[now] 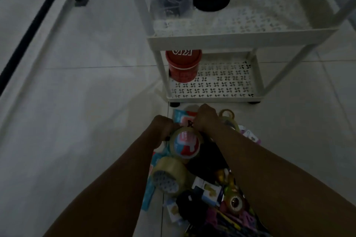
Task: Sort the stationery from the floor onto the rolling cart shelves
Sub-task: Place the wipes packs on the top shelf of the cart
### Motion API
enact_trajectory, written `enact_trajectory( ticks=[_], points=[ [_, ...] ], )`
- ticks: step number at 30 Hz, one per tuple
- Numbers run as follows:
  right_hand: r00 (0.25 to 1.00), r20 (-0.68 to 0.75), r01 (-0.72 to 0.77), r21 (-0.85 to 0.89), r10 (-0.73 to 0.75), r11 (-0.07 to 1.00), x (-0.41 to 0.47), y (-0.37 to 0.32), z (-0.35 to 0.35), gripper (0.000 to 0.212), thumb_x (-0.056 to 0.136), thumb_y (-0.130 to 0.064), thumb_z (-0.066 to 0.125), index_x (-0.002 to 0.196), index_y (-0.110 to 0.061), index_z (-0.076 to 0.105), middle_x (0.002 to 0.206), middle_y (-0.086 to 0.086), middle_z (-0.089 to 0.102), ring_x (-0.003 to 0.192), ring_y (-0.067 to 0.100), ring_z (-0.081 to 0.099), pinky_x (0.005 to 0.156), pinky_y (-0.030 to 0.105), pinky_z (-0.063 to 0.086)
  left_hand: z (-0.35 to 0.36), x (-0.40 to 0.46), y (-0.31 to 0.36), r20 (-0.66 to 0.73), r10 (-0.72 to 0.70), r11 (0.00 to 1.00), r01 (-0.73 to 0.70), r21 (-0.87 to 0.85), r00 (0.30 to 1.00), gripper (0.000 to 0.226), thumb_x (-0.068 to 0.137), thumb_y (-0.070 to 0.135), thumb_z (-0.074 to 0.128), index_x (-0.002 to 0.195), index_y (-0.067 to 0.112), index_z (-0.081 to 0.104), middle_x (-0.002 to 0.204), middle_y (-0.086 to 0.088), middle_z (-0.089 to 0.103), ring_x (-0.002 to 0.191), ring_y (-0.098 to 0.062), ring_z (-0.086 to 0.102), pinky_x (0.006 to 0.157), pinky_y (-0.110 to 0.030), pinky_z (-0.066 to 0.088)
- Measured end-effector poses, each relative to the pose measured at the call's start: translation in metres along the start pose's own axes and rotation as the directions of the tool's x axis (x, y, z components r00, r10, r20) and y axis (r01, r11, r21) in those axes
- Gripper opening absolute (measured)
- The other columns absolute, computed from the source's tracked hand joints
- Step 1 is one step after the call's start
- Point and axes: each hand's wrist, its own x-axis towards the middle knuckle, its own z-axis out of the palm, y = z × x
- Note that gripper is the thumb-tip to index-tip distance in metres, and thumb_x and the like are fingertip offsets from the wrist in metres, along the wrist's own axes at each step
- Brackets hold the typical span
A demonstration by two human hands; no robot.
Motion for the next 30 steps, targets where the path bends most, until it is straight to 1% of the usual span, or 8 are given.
enact_trajectory(
  ticks=[4, 8, 11, 14, 21, 24, 27, 30],
  points=[
    [1.0, 0.006, 0.001, -0.028, 0.0, 1.0, 0.003, -0.001, 0.003, 0.051, 0.085, -0.02, 0.069, 0.125, 0.002, 0.047, 0.129, 0.019, 0.054, 0.116, 0.03, 0.055, 0.088, 0.031, 0.046, 0.002, 0.002, -0.005, -0.007, 0.006, 0.999, -0.005, 0.043, 1.0, 0.037, 0.077, 0.031, 0.077, 0.098, 0.0, 0.069, 0.088, -0.011, 0.069, 0.069, -0.016, 0.063, 0.061, -0.026, 0.054],
    [0.999, 0.04, 0.0, -0.013, 0.0, 1.0, 0.005, -0.003, 0.004, 0.052, 0.086, -0.02, 0.068, 0.128, 0.003, 0.046, 0.13, 0.018, 0.053, 0.116, 0.028, 0.055, 0.089, 0.028, 0.046, -0.003, 0.001, -0.009, 0.068, -0.025, 0.999, 0.024, 0.022, 0.997, 0.035, 0.083, 0.028, 0.072, 0.108, 0.004, 0.066, 0.104, -0.014, 0.069, 0.091, -0.026, 0.067, 0.079, -0.034, 0.056],
    [0.998, 0.058, 0.014, 0.042, -0.017, 0.999, 0.003, -0.003, 0.007, 0.063, 0.085, -0.022, 0.07, 0.134, 0.002, 0.039, 0.134, 0.018, 0.049, 0.12, 0.029, 0.052, 0.094, 0.029, 0.044, -0.008, -0.002, -0.013, 0.112, -0.012, 0.999, 0.015, -0.03, 0.994, 0.038, 0.086, 0.025, 0.069, 0.116, 0.004, 0.063, 0.111, -0.016, 0.067, 0.098, -0.028, 0.066, 0.081, -0.035, 0.057],
    [0.994, 0.084, 0.057, 0.105, -0.066, 0.993, 0.001, -0.003, 0.009, 0.06, 0.079, -0.02, 0.074, 0.129, 0.003, 0.049, 0.126, 0.02, 0.057, 0.114, 0.03, 0.058, 0.097, 0.033, 0.049, -0.015, -0.004, -0.018, 0.122, 0.038, 0.988, -0.02, -0.151, 0.992, 0.04, 0.086, 0.022, 0.069, 0.12, 0.003, 0.06, 0.114, -0.019, 0.067, 0.103, -0.032, 0.065, 0.092, -0.044, 0.054],
    [0.991, 0.093, 0.067, 0.299, -0.099, 0.952, -0.004, -0.002, 0.01, 0.044, 0.069, -0.009, 0.08, 0.11, 0.0, 0.067, 0.109, 0.018, 0.068, 0.101, 0.03, 0.064, 0.092, 0.042, 0.054, -0.029, -0.003, -0.026, 0.09, 0.105, 0.962, -0.078, -0.26, 0.99, 0.039, 0.088, 0.021, 0.066, 0.122, 0.003, 0.059, 0.115, -0.016, 0.067, 0.103, -0.028, 0.066, 0.089, -0.04, 0.055],
    [0.995, 0.041, 0.073, 0.337, -0.092, 0.939, -0.004, 0.002, 0.012, 0.042, 0.07, -0.011, 0.079, 0.109, -0.001, 0.067, 0.109, 0.018, 0.068, 0.1, 0.029, 0.064, 0.092, 0.041, 0.054, -0.045, -0.003, -0.034, -0.061, 0.158, 0.985, -0.153, 0.082, 0.986, 0.032, 0.091, 0.016, 0.062, 0.122, 0.005, 0.06, 0.121, -0.016, 0.062, 0.105, -0.025, 0.061, 0.087, -0.035, 0.052],
    [0.994, 0.001, 0.099, 0.424, -0.11, 0.9, -0.002, 0.005, 0.013, 0.04, 0.073, -0.009, 0.077, 0.111, -0.003, 0.067, 0.111, 0.017, 0.068, 0.102, 0.029, 0.065, 0.093, 0.044, 0.053, -0.069, -0.008, -0.058, -0.135, 0.167, 0.817, -0.06, 0.574, 0.977, 0.054, 0.079, 0.024, 0.076, 0.127, 0.011, 0.053, 0.127, -0.013, 0.051, 0.113, -0.026, 0.053, 0.084, -0.03, 0.047],
    [0.994, -0.015, 0.101, 0.508, -0.109, 0.855, -0.002, 0.007, 0.011, 0.042, 0.075, -0.005, 0.076, 0.114, -0.004, 0.061, 0.115, 0.015, 0.066, 0.104, 0.029, 0.064, 0.093, 0.046, 0.053, -0.076, -0.017, -0.082, -0.1, 0.016, 0.711, 0.059, 0.701, 0.995, 0.086, 0.064, 0.031, 0.087, 0.134, 0.013, 0.039, 0.131, -0.014, 0.041, 0.119, -0.031, 0.049, 0.093, -0.035, 0.046]
  ],
)
